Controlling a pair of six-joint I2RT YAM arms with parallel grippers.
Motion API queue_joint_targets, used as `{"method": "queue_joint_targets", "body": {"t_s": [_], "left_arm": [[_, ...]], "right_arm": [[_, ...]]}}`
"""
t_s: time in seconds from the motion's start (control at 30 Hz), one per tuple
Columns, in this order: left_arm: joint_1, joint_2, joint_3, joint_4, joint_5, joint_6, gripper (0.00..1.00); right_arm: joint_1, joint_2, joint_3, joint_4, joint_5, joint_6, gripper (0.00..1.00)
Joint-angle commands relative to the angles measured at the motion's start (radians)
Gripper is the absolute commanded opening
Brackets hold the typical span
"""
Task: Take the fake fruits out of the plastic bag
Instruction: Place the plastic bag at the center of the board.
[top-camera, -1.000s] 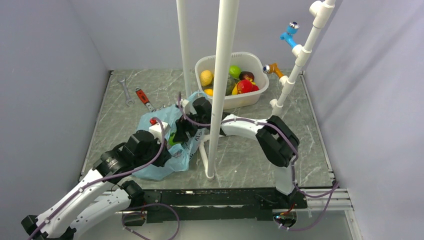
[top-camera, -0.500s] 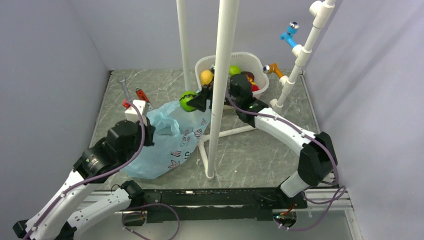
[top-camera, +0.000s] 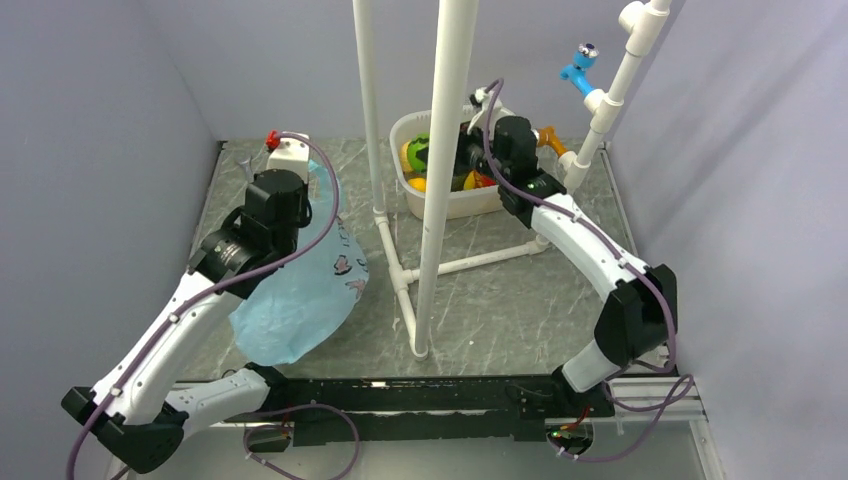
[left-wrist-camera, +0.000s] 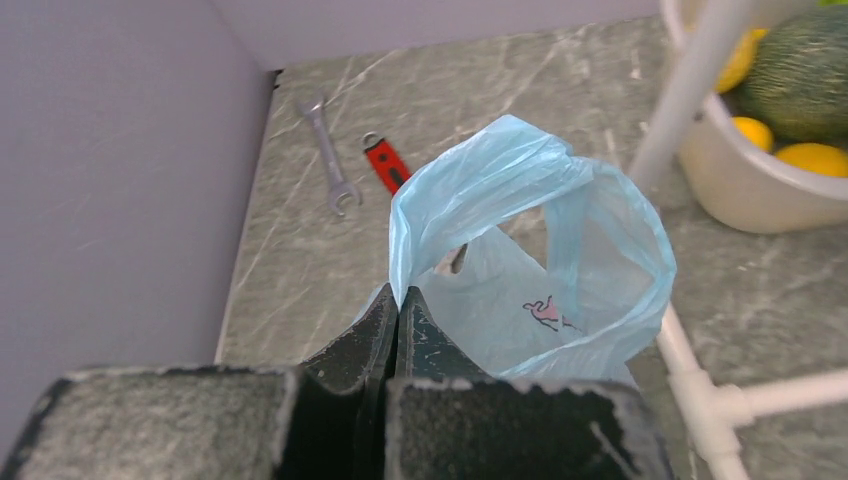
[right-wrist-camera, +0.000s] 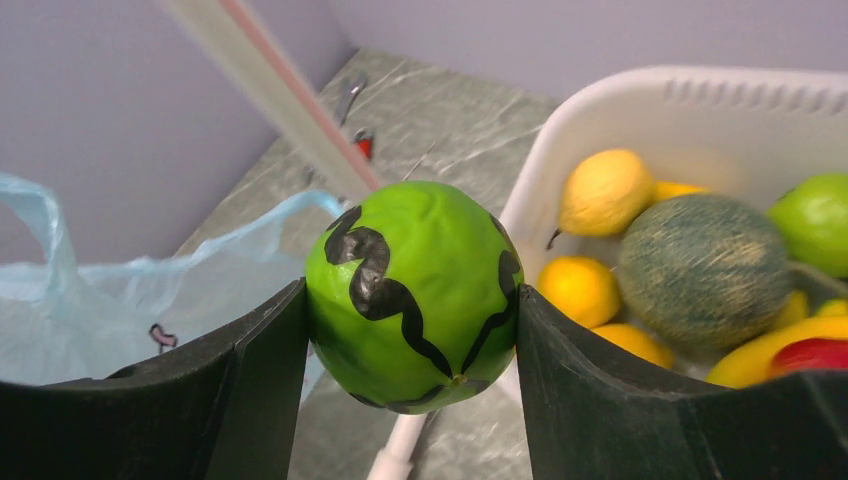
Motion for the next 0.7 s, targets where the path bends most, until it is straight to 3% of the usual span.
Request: {"method": "queue_joint_targets", "body": {"t_s": [0.0,0.17,0.43,0.57,0.67], "left_arm": [[0.083,-0.026,0.002,0.055,-0.021,-0.018,0.0],[0.132,-0.076,0.021,0.144,0.024,-0.019,0.0],[0.135,-0.08,0.066,0.325,-0.123,0.093,0.0],[0.136,-0.087,-0.015,0.491,-0.083,0.193,0.0],[0.137,-0.036,-0.002,0.429,-0.033,0.174,0.01]], "right_arm": [[-0.029,0.088,0.149,-0.052,0.1,-0.04,0.24],[-0.045,0.257,0.373,-0.217,0.236,-0.088,0.24],[-0.048,0.555,0.738,-0.454,0.532,-0.184,0.34],[-0.048,0.598,0.764,-0.477,0.591,-0.208,0.48],[-0.048,0.607,0.758,-0.483,0.605,-0.216,0.66]]}}
